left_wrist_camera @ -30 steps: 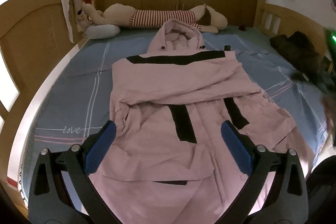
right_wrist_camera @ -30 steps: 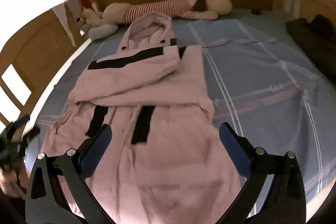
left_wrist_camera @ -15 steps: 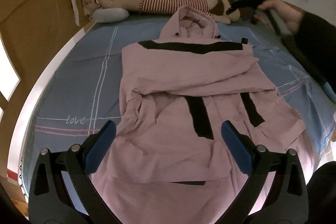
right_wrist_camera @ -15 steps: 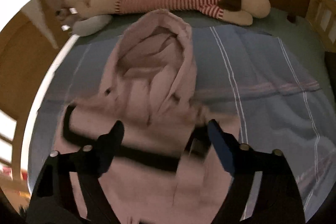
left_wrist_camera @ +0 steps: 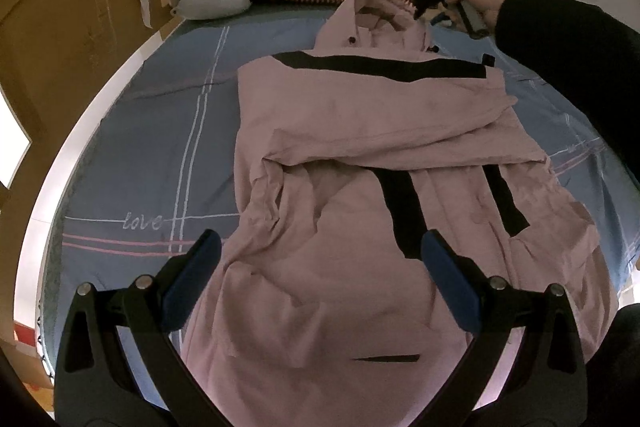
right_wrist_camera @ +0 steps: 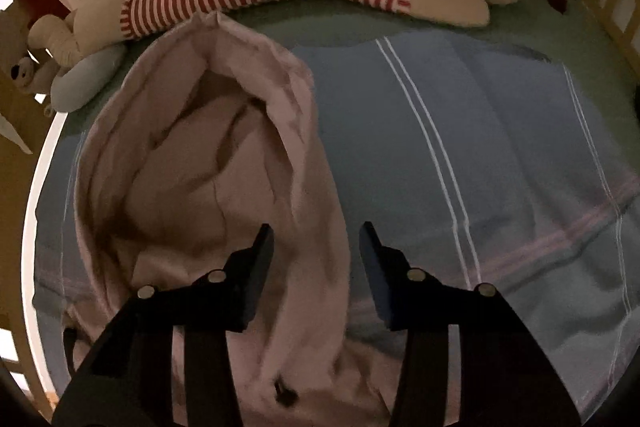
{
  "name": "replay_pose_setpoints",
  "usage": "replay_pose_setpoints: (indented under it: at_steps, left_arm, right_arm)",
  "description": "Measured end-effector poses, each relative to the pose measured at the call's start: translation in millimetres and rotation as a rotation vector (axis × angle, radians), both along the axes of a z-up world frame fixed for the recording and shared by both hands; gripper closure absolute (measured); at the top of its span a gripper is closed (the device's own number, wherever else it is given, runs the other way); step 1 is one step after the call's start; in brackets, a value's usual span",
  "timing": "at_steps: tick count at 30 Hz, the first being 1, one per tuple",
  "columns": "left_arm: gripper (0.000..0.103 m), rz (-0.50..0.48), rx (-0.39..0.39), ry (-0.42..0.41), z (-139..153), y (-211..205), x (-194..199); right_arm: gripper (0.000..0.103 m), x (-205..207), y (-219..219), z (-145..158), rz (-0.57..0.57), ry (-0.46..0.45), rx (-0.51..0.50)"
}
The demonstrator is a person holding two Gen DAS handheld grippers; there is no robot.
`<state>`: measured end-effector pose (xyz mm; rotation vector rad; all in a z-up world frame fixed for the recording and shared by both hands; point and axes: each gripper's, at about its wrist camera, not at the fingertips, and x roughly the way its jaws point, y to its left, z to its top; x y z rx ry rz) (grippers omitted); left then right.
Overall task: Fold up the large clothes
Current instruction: 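Move the right tool to the jacket hood and close on it, then close the left tool on the hood edge while the right tool holds the hood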
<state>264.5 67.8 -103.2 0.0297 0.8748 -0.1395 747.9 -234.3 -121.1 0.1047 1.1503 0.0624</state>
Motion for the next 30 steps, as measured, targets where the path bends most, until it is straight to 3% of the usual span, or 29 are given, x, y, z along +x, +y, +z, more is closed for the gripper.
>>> replay_pose_setpoints:
  at_steps: [9,11,12,14,23,26,30]
  left_arm:
    - [0.002,-0.019,0.018,0.026,-9.6,-4.7,3.7]
    - [0.002,-0.013,0.015,0.035,-12.1,-3.7,6.4]
    - [0.002,-0.009,0.013,0.038,-12.7,-3.4,7.7]
    - [0.002,-0.005,0.008,0.037,-12.6,-3.4,9.0]
    - [0.002,-0.027,0.018,-0.045,-6.9,-1.9,21.5]
    - [0.002,-0.075,-0.052,-0.132,10.4,0.0,50.2]
    - [0.002,-0.071,0.008,-0.233,32.5,-9.7,131.8]
  right_arm:
    - [0.056,53.3,23.4,-23.6,0.002,0.032,-0.076]
    - [0.075,55.9,26.9,-29.1,0.016,0.036,-0.093]
    - [0.094,55.5,27.7,-31.7,0.022,0.042,-0.112]
    - [0.098,51.1,25.0,-27.2,0.02,0.013,-0.105]
    - [0.1,-33.2,24.4,45.6,0.161,-0.269,-0.015]
    - [0.1,-64.2,21.5,67.2,0.185,-0.321,0.015]
    - [0.1,-92.1,20.2,81.8,0.222,-0.358,0.019]
